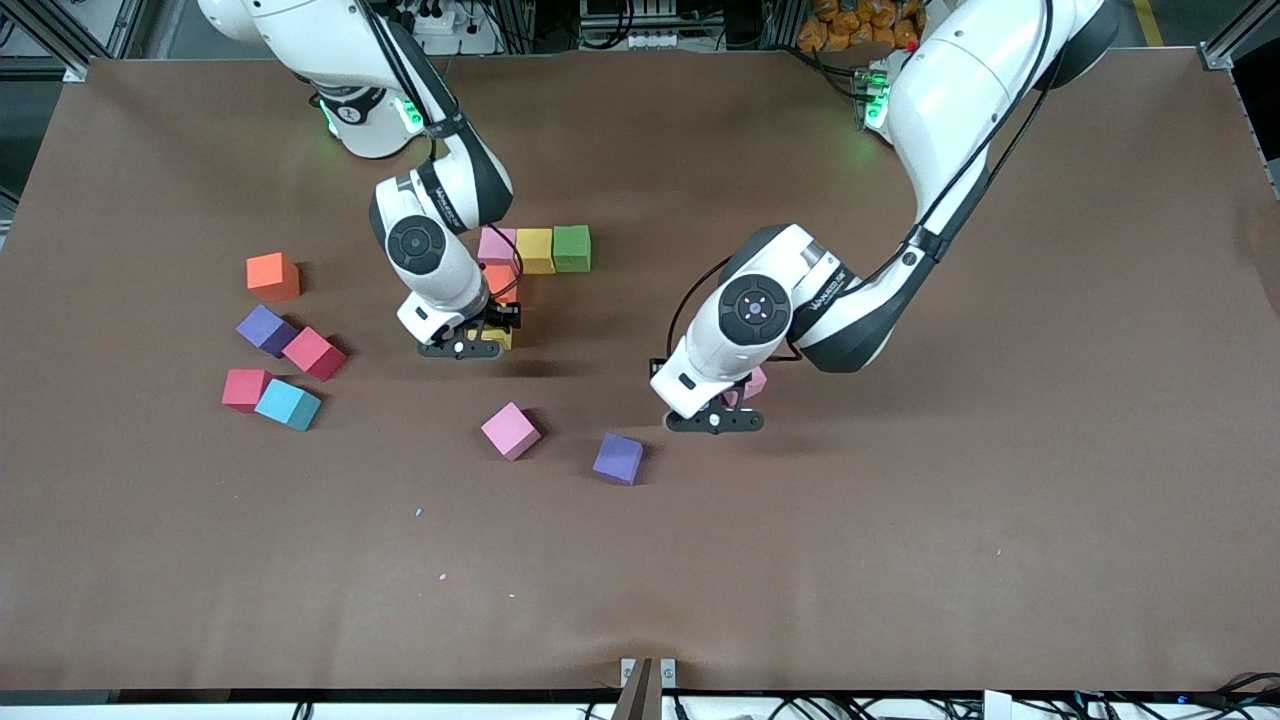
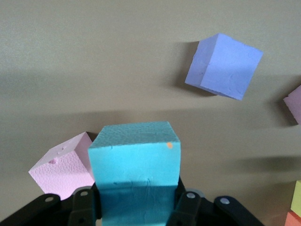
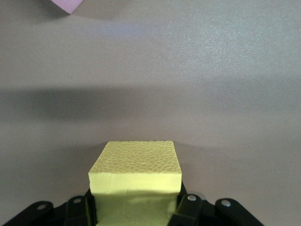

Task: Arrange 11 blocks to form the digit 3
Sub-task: 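Place the yellow cube below the orange cube with the right gripper, then reach the right gripper to the red cube in the cube cluster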

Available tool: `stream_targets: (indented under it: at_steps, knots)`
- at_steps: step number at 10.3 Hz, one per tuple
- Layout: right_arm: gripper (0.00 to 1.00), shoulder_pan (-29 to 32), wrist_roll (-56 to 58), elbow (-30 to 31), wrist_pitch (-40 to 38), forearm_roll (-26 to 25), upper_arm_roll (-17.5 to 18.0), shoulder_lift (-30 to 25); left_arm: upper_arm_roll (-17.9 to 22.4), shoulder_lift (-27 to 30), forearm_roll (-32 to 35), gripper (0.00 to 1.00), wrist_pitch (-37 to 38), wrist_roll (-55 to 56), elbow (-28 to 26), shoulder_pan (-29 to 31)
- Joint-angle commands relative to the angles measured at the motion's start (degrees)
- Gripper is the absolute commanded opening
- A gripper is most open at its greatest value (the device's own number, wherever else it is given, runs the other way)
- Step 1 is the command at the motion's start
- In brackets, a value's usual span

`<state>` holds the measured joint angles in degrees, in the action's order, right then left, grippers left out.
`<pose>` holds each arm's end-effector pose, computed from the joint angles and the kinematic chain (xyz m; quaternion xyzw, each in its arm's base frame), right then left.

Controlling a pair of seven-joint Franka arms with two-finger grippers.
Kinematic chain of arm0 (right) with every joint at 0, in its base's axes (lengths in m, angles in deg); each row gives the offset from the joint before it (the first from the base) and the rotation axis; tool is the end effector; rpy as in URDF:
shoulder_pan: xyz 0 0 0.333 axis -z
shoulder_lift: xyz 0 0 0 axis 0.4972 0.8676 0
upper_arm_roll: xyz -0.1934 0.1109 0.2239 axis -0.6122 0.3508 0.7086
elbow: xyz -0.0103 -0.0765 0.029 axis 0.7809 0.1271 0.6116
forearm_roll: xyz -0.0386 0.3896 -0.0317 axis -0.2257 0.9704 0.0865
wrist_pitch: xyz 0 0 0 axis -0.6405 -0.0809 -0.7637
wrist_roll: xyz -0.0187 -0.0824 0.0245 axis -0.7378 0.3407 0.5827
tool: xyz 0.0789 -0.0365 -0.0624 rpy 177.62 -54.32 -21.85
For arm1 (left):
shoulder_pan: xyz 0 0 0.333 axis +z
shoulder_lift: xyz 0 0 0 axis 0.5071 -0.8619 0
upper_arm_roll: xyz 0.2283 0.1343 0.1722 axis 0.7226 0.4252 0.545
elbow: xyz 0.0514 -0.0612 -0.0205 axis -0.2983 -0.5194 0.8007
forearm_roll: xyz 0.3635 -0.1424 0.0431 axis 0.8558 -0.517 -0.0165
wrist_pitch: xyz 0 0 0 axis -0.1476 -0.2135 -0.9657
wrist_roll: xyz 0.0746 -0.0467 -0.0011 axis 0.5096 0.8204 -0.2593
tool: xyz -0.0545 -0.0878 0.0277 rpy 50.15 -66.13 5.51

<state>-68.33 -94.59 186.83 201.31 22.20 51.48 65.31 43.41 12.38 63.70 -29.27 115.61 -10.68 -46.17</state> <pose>0.4607 0.2605 0.1966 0.9988 -0.0087 -0.0484 0.0003 0.5817 -0.4473 0.3006 0.9964 0.0046 -0.0487 0.0689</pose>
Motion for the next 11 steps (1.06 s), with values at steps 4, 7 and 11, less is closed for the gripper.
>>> stream_targets:
  at_steps: [4,7,11]
  knots:
    - [1.00,0.6,-0.2,0.8,-5.8,0.8,-1.0,-6.7,0.3,0.5,-0.6,0.00,0.6,-1.0,-0.2,-0.1]
    - [1.00,2.9,1.2,-8.2,-15.2,0.3,-2.6,-7.3,0.3,0.3,-0.6,0.00,0.3,-0.6,-0.2,-0.7]
    - [1.00,16.0,15.9,-10.7,-15.3,-0.3,-2.6,-5.1,0.3,-1.7,-0.6,0.00,-2.7,4.3,0.3,-4.2]
